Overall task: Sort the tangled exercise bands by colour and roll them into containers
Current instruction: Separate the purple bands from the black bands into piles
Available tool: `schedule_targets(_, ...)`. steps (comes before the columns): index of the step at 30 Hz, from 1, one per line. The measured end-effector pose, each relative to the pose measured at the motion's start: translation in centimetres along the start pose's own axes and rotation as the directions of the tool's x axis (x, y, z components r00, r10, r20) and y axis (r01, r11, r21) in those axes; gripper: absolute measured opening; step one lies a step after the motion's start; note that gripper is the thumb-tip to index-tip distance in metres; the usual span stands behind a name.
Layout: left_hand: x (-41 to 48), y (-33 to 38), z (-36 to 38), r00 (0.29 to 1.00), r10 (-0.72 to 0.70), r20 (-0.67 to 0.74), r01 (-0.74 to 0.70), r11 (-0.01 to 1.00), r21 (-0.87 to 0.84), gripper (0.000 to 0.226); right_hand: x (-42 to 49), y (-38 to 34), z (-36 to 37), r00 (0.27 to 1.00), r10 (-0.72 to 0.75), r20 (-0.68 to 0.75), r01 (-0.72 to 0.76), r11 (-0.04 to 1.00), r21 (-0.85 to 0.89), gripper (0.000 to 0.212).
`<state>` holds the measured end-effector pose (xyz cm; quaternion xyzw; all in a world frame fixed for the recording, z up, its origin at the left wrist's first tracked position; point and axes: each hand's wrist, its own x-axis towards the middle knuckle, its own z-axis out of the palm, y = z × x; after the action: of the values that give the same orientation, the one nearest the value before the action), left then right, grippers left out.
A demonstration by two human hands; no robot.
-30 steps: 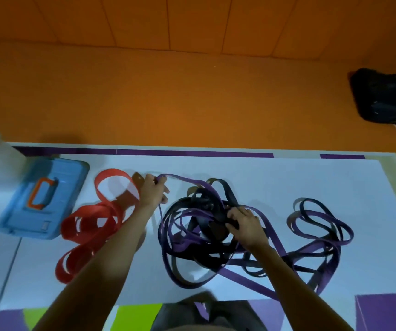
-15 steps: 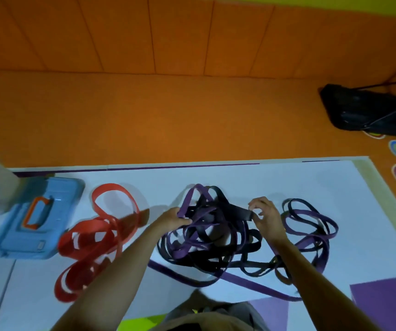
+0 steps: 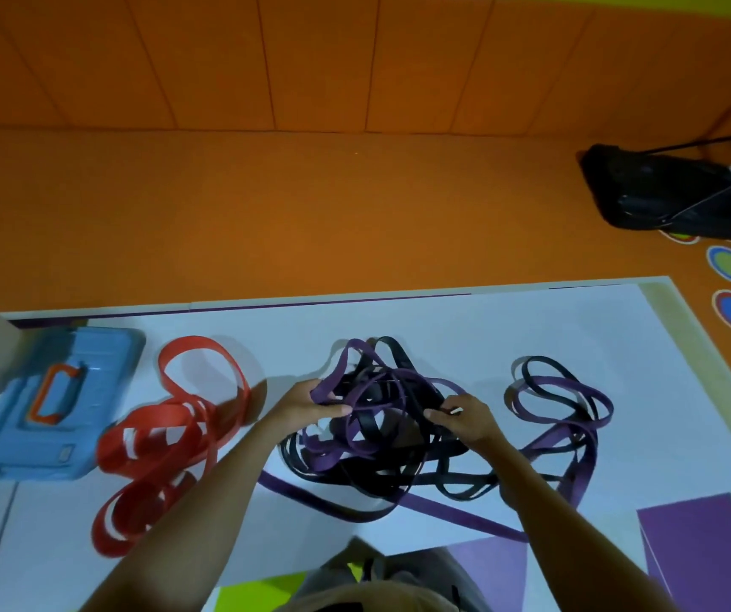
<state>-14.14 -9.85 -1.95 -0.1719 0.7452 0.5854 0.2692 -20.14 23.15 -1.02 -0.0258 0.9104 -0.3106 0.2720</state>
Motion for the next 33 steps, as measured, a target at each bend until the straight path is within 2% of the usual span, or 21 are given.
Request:
schedule_targets(2, -0.2, 0.2, 0.2, 1.000, 0.024, -0.002, -0.024, 1.000, -0.008, 0.031, 0.2, -0.3, 0.8, 0.999, -0.052, 0.017, 0.050, 0.994, 0.100, 0.012)
schedule_targets(3, -0.3, 0.1, 0.3, 0.999, 0.031, -0.016, -0.031, 0.999, -0.019, 0.035, 0.3, -0.3, 1.4, 0.994, -0.108, 0.000, 0.107, 0.987, 0.119, 0.009)
schedule_targets(4, -0.4, 0.1, 0.5, 0.999, 0.042, -0.028, -0.043, 0.999, -0.030, 0.039, 0.4, -0.3, 2.0, 0.988, -0.150, -0.037, 0.153, 0.984, 0.086, 0.019)
schedule_targets(6, -0.4, 0.3, 1.1, 0.997, 0.064, -0.042, -0.066, 0.996, -0.052, 0.047, 0.7, -0.3, 2.7, 0.981, -0.184, -0.063, 0.173, 0.974, -0.149, 0.043)
schedule_targets(7, -0.4, 0.3, 1.6, 0.996, 0.073, -0.048, -0.075, 0.995, -0.058, 0.051, 0.9, -0.7, 3.0, 0.981, -0.192, -0.033, 0.177, 0.951, -0.254, 0.049)
schedule_targets(9, -0.3, 0.3, 2.4, 0.995, 0.083, -0.063, -0.088, 0.994, -0.068, 0.056, 0.7, -2.0, 3.4, 0.985, -0.164, 0.048, 0.171, 0.934, -0.315, 0.055)
schedule_targets(10, -0.2, 0.2, 2.8, 0.994, 0.087, -0.070, -0.092, 0.993, -0.069, 0.056, 0.9, -2.3, 3.7, 0.987, -0.147, 0.062, 0.159, 0.946, -0.284, 0.052)
schedule_targets(13, 0.0, 0.2, 3.5, 0.993, 0.068, -0.092, -0.076, 0.993, -0.089, 0.047, 1.5, -2.7, 4.3, 0.994, -0.109, 0.010, 0.109, 0.979, -0.171, 0.022)
schedule_targets(16, 0.1, 0.4, 3.7, 0.991, 0.032, -0.130, -0.050, 0.989, -0.141, 0.043, 2.1, -3.1, 4.1, 0.999, -0.032, -0.028, 0.033, 0.999, 0.033, 0.028)
schedule_targets(18, 0.1, 0.6, 3.7, 0.987, 0.014, -0.158, -0.042, 0.983, -0.177, 0.041, 2.4, -3.8, 3.8, 1.000, -0.001, 0.029, -0.004, 0.985, 0.175, 0.044)
schedule_targets(20, 0.1, 1.1, 3.8, 0.986, 0.002, -0.165, -0.037, 0.977, -0.208, 0.039, 2.7, -4.2, 3.9, 0.998, -0.017, 0.054, 0.007, 0.985, 0.173, 0.054)
schedule_targets(22, -0.1, 1.8, 3.8, 0.984, -0.016, -0.177, -0.027, 0.970, -0.242, 0.038, 2.8, -4.5, 3.9, 1.000, -0.015, -0.007, 0.016, 0.983, 0.181, 0.049)
schedule_targets(24, -0.3, 2.4, 3.5, 0.983, -0.039, -0.179, -0.011, 0.963, -0.268, 0.034, 2.2, -5.3, 3.8, 0.996, -0.012, -0.091, 0.039, 0.951, 0.306, 0.040)
schedule_targets(26, -1.1, 3.7, 3.1, 0.991, -0.072, -0.116, 0.031, 0.946, -0.323, 0.025, 1.2, -6.3, 3.5, 0.979, -0.095, -0.182, 0.161, 0.907, 0.390, 0.040)
schedule_targets(28, -2.0, 5.0, 2.8, 0.996, -0.082, 0.036, 0.089, 0.878, -0.471, 0.037, -0.2, -7.2, 3.6, 0.922, -0.310, -0.232, 0.371, 0.877, 0.304, 0.044)
schedule_targets(30, -2.9, 6.0, 2.5, 0.990, -0.050, 0.133, 0.122, 0.785, -0.608, 0.049, -1.8, -7.8, 4.7, 0.830, -0.537, -0.153, 0.558, 0.808, 0.189, 0.045)
schedule_targets(31, -3.2, 6.2, 2.4, 0.987, -0.047, 0.151, 0.132, 0.769, -0.626, 0.049, -2.5, -7.8, 5.6, 0.794, -0.603, -0.079, 0.608, 0.781, 0.140, 0.046)
schedule_targets(33, -3.5, 6.5, 2.4, 0.987, -0.045, 0.154, 0.125, 0.821, -0.557, 0.040, -3.7, -7.9, 7.3, 0.723, -0.688, 0.067, 0.689, 0.725, 0.012, 0.049)
